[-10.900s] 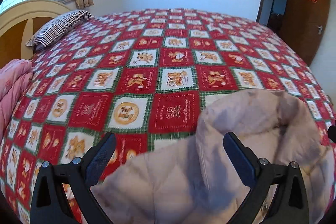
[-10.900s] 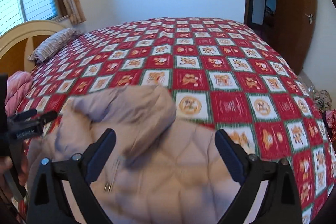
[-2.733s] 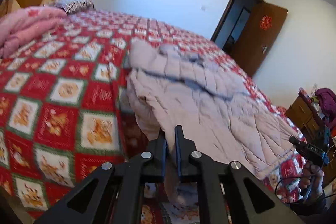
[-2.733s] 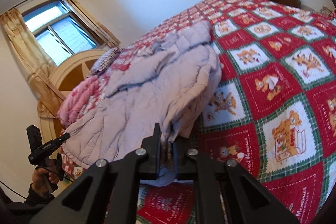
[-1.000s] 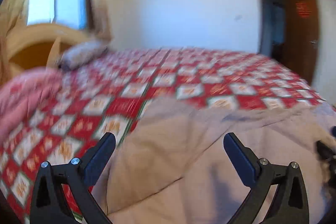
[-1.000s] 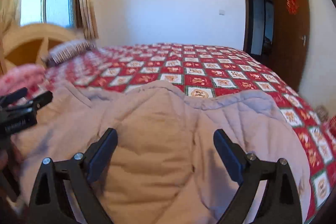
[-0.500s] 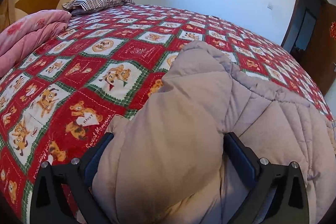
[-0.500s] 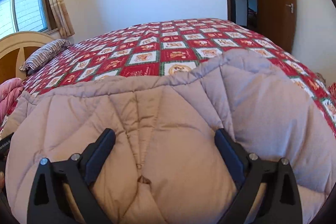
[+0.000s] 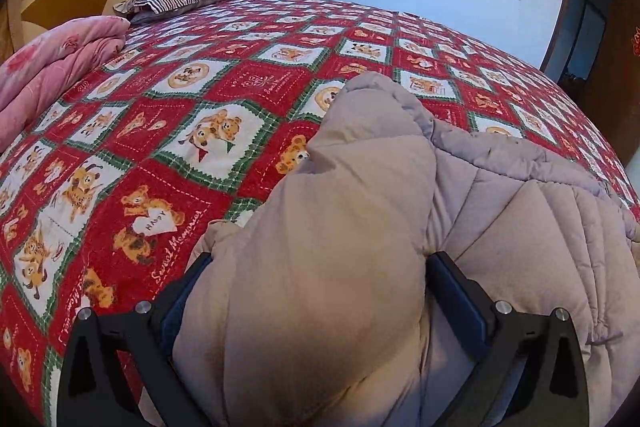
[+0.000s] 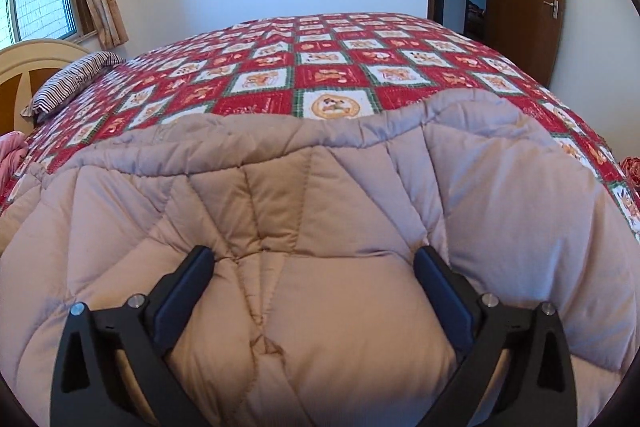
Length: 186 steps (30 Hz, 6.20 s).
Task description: Fold large clothes
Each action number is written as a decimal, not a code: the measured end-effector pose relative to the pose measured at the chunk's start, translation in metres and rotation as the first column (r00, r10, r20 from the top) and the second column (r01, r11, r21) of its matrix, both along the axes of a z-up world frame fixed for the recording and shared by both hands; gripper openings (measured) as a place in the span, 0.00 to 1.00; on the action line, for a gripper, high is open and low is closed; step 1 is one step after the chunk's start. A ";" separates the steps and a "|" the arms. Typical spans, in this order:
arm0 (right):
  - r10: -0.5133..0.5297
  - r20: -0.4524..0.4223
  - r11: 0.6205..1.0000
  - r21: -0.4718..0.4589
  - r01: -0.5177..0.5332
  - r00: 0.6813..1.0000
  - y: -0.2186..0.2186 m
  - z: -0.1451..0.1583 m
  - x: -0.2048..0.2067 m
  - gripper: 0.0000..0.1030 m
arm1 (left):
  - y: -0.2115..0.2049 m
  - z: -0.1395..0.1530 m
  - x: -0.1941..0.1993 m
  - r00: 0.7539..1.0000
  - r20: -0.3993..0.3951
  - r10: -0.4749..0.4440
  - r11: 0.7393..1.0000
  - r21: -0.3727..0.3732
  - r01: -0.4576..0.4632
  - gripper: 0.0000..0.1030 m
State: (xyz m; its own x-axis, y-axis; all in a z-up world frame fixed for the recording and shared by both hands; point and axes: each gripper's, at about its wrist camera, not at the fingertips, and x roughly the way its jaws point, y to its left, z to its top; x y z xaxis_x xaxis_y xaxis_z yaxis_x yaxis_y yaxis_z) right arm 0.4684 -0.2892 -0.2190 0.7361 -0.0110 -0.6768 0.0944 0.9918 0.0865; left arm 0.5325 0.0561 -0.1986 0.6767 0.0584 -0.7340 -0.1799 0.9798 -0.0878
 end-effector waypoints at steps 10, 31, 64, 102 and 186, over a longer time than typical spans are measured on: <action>-0.007 -0.023 1.000 -0.016 0.007 1.000 0.003 -0.002 0.004 1.00 | 0.001 0.000 0.001 1.000 0.000 0.001 1.000 0.008 -0.001 0.99; -0.018 -0.043 0.999 -0.040 0.016 0.999 0.005 -0.005 0.008 1.00 | 0.001 -0.001 0.001 1.000 -0.002 0.001 1.000 0.009 -0.001 0.99; 0.023 -0.020 0.984 -0.178 -0.026 1.000 0.078 0.037 0.032 1.00 | 0.041 0.006 -0.036 1.000 0.002 0.020 0.992 -0.123 -0.020 0.99; 0.046 -0.121 0.964 -0.256 -0.076 0.992 0.104 -0.007 -0.027 1.00 | 0.029 -0.005 -0.036 1.000 -0.014 -0.020 0.988 -0.152 0.017 0.99; -0.289 -0.016 0.957 -0.038 0.288 0.957 -0.109 0.045 -0.194 1.00 | -0.230 0.139 -0.233 0.690 0.289 -0.663 0.743 0.141 0.654 0.14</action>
